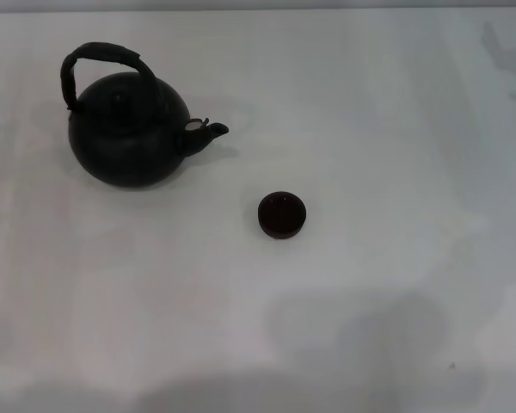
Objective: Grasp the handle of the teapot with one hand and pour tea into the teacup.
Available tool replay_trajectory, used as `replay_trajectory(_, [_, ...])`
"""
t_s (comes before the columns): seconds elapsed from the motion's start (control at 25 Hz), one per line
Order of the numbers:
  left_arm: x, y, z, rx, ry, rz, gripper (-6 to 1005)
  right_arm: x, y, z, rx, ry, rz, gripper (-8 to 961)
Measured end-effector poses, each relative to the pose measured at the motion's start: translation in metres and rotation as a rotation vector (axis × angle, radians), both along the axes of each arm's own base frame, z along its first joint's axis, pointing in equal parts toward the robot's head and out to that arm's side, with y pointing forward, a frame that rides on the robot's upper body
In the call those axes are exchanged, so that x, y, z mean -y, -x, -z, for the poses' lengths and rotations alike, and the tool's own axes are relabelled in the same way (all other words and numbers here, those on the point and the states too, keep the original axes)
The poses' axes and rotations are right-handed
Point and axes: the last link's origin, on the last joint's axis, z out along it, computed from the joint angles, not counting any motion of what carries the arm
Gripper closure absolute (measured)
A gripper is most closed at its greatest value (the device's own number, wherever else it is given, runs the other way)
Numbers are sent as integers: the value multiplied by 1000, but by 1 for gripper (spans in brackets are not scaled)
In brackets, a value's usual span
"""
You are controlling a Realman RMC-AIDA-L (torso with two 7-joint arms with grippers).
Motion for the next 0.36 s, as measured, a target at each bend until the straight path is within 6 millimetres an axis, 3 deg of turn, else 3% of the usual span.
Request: replay_trajectory(0.36, [-2,1,-1,18,-6,-7,135,1,-2,1,1,5,10,97])
